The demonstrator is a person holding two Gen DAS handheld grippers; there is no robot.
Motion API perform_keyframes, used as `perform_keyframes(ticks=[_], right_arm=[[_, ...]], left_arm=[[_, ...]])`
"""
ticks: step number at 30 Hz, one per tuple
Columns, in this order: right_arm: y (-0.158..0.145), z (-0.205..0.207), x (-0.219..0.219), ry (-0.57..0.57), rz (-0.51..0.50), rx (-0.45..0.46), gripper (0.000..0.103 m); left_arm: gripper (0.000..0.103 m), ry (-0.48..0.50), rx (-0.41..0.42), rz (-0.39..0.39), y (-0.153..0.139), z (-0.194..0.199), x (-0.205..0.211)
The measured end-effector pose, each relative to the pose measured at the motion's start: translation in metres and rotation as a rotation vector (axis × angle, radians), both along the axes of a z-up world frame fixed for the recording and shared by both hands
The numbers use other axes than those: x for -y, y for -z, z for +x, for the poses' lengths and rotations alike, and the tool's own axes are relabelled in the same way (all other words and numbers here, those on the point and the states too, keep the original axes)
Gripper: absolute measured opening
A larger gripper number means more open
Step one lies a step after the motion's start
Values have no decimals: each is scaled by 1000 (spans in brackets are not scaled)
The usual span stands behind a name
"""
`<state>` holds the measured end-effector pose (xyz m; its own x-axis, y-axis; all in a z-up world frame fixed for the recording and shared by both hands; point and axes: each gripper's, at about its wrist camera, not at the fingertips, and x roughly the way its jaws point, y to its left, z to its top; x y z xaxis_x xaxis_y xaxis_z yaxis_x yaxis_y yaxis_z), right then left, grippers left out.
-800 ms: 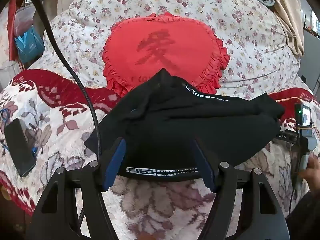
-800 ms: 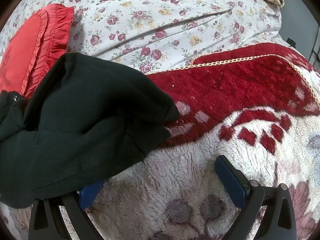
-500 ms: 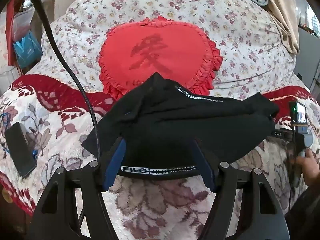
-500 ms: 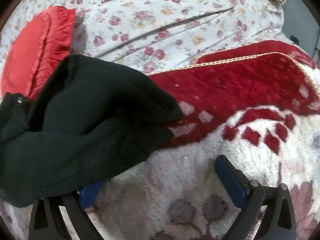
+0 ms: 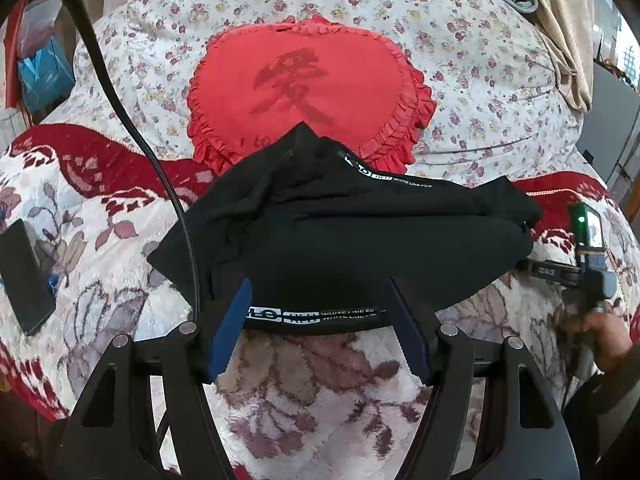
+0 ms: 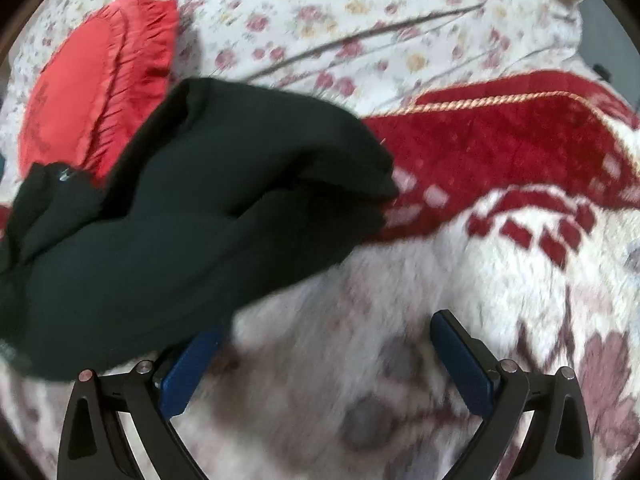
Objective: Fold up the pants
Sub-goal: 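Position both grippers over the black pants waistband and hem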
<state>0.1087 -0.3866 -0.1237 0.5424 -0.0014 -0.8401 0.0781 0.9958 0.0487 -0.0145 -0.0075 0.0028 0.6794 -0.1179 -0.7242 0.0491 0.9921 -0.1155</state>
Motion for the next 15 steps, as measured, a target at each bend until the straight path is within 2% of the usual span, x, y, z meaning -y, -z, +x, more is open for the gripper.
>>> perform_keyframes(ticks=[2, 5, 7, 9, 15], right_arm=[[-6, -19, -6, -8, 20, -8, 103], [-23, -70, -11, 23, 172, 62, 103], [-37, -94, -17, 28, 205, 106, 103], [-51, -111, -27, 6, 189, 138, 103], [-86, -114, -67, -88, 175, 152, 103]], left_arm=[[69, 2, -4, -12, 1, 0, -1], [69, 0, -1, -10, 2, 0, -2], [69, -3, 4, -12, 1, 1, -3], [69, -3, 4, -15, -1, 3, -3], [69, 0, 16, -13, -7, 4, 2]])
